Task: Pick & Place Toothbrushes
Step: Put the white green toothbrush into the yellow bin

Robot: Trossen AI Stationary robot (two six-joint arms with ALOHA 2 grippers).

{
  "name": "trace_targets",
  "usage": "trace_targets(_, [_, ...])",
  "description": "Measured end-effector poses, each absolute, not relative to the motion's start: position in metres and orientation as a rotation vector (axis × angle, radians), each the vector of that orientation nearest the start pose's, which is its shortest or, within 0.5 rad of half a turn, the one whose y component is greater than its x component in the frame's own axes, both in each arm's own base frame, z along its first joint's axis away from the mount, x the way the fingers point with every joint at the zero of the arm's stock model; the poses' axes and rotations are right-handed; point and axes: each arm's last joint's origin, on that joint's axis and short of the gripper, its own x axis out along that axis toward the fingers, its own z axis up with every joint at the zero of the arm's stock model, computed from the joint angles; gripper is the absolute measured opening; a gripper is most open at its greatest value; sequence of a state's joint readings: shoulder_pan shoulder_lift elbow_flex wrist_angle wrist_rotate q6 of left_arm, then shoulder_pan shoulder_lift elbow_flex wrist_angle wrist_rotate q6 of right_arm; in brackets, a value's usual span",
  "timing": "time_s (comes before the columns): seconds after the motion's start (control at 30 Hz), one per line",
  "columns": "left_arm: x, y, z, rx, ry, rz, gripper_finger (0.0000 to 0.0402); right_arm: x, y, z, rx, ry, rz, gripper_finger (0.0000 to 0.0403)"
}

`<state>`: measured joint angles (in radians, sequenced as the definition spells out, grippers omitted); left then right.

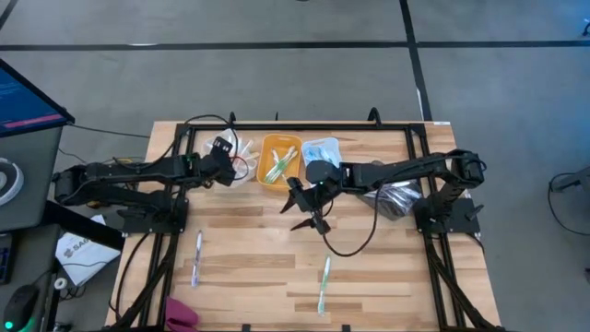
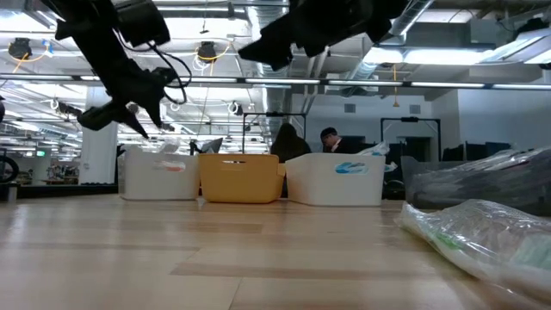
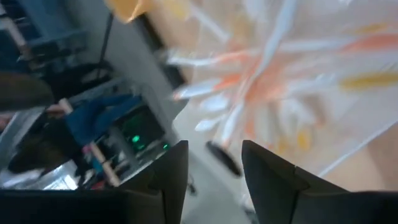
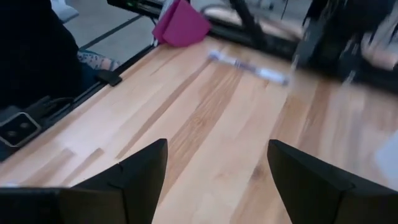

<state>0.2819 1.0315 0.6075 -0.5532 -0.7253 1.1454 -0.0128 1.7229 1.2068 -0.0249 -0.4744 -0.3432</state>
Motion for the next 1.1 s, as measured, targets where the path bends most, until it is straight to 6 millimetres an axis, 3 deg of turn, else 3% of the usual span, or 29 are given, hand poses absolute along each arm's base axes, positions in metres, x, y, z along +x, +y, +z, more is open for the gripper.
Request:
trace_targets(0.17, [0.162, 0.056, 0.228, 1.171, 1.294, 0.361, 0.0143, 0.377, 0.009, 0.239, -0.016, 0.594, 0.512, 0.0271])
trace_targets(0.33, [0.153, 0.039, 0.247, 0.936, 0.984, 0.464, 0.0143, 0.376, 0.022, 0.231, 0.117, 0.649, 0.626, 0.0271])
trace_targets(0.47, [0.148, 0.024, 0.262, 0.791, 0.735, 0.398, 0.014, 0.382, 0.041, 0.216, 0.187, 0.699, 0.657, 0.0271])
trace_targets(0.6, [0.142, 0.012, 0.271, 0.678, 0.564, 0.264, 0.0138, 0.379, 0.061, 0.217, 0.264, 0.731, 0.729, 0.0271])
trace_targets(0.73, [0.137, 0.006, 0.275, 0.551, 0.481, 0.172, 0.0138, 0.372, 0.074, 0.226, 0.465, 0.802, 0.798, 0.0271])
trace_targets(0.87, [0.137, 0.005, 0.275, 0.45, 0.467, 0.169, 0.0138, 0.367, 0.084, 0.228, 0.679, 0.931, 0.723, 0.0271])
trace_targets(1.1, [0.137, 0.005, 0.273, 0.341, 0.479, 0.19, 0.0138, 0.355, 0.08, 0.215, 1.119, 1.288, 0.383, 0.0271])
